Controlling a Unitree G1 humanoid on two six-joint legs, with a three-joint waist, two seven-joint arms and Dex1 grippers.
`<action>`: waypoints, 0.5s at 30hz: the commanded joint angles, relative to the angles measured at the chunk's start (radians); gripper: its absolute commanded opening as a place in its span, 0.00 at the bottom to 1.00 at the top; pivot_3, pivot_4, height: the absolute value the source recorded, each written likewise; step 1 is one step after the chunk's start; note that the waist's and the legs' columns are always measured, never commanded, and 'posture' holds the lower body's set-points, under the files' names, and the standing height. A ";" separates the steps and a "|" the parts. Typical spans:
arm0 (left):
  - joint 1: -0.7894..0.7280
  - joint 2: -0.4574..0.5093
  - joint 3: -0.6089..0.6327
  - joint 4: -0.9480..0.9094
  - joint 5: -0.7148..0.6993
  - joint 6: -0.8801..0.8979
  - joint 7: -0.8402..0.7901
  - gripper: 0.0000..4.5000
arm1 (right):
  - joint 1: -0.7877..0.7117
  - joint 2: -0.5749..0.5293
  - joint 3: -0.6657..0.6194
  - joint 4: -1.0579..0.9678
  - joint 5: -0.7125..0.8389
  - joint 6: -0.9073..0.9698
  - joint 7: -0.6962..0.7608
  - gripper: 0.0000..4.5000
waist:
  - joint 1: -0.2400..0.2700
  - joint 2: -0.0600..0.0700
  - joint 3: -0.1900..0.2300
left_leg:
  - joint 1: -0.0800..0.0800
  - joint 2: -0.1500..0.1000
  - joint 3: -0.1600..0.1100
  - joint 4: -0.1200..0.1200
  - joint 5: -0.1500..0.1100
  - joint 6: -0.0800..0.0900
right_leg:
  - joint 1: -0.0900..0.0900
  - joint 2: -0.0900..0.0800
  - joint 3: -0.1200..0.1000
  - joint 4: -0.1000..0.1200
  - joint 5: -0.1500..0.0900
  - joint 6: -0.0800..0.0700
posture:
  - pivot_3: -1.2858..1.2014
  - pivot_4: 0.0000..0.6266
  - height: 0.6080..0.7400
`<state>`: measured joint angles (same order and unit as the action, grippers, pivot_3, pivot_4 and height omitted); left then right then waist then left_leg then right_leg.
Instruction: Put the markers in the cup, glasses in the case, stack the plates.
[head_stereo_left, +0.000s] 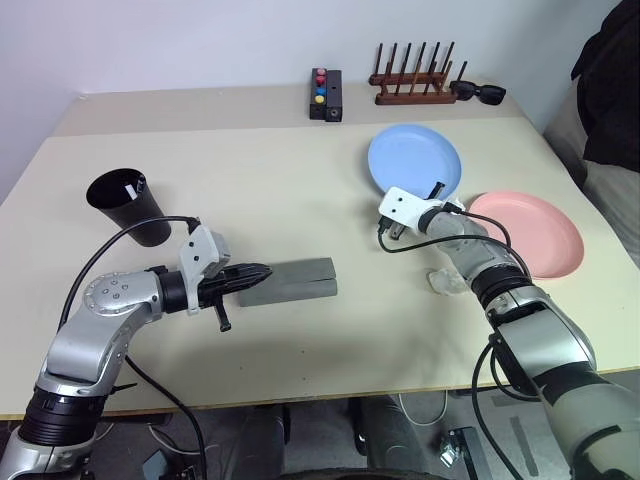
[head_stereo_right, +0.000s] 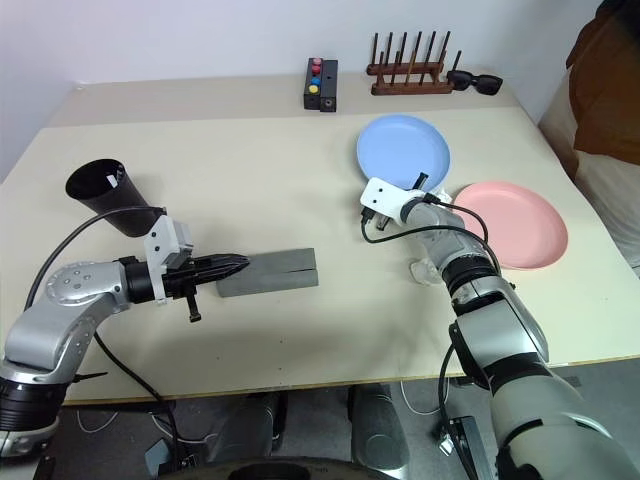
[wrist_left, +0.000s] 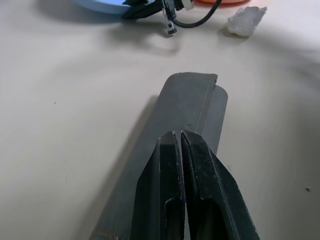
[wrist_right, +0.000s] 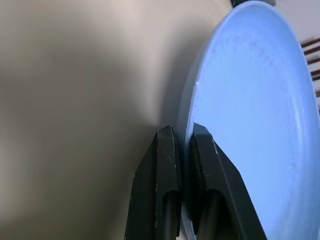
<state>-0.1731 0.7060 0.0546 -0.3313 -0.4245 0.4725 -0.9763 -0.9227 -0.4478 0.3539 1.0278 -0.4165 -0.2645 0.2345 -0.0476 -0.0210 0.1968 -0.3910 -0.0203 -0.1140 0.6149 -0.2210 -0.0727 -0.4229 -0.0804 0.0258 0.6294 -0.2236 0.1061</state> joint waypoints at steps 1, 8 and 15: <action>-0.024 -0.005 0.004 -0.007 -0.013 -0.017 0.005 0.02 | 0.009 -0.046 0.000 -0.123 -0.045 -0.066 -0.052 0.02 | 0.000 0.000 0.000 | 0.000 0.000 0.000 0.000 0.000 0.000 | 0.000 0.000 0.000 0.000 0.000 0.000 | 0.52 0.24 1.00; -0.068 -0.062 -0.034 0.007 -0.017 -0.026 0.013 0.02 | 0.188 -0.202 -0.127 -0.582 0.017 0.012 0.064 0.02 | 0.006 0.000 0.000 | -0.001 0.000 0.000 0.000 0.000 0.000 | 0.000 0.000 0.000 0.000 0.000 0.001 | 0.52 0.24 1.00; -0.201 -0.237 -0.109 0.045 -0.088 -0.016 0.008 0.02 | 0.575 -0.446 -0.380 -0.951 0.082 0.237 0.220 0.02 | 0.036 0.001 0.000 | -0.001 -0.001 0.000 0.002 0.000 0.000 | 0.003 -0.001 0.000 -0.004 0.000 0.000 | 0.52 0.24 1.00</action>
<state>-0.3545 0.4795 -0.0337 -0.2650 -0.4777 0.4654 -0.9565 -0.3694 -0.8676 0.0414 0.1498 -0.3678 -0.0649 0.4340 -0.0120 -0.0200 0.1970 -0.3916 -0.0216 -0.1134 0.6171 -0.2211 -0.0724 -0.4191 -0.0819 0.0258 0.6254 -0.2240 0.1056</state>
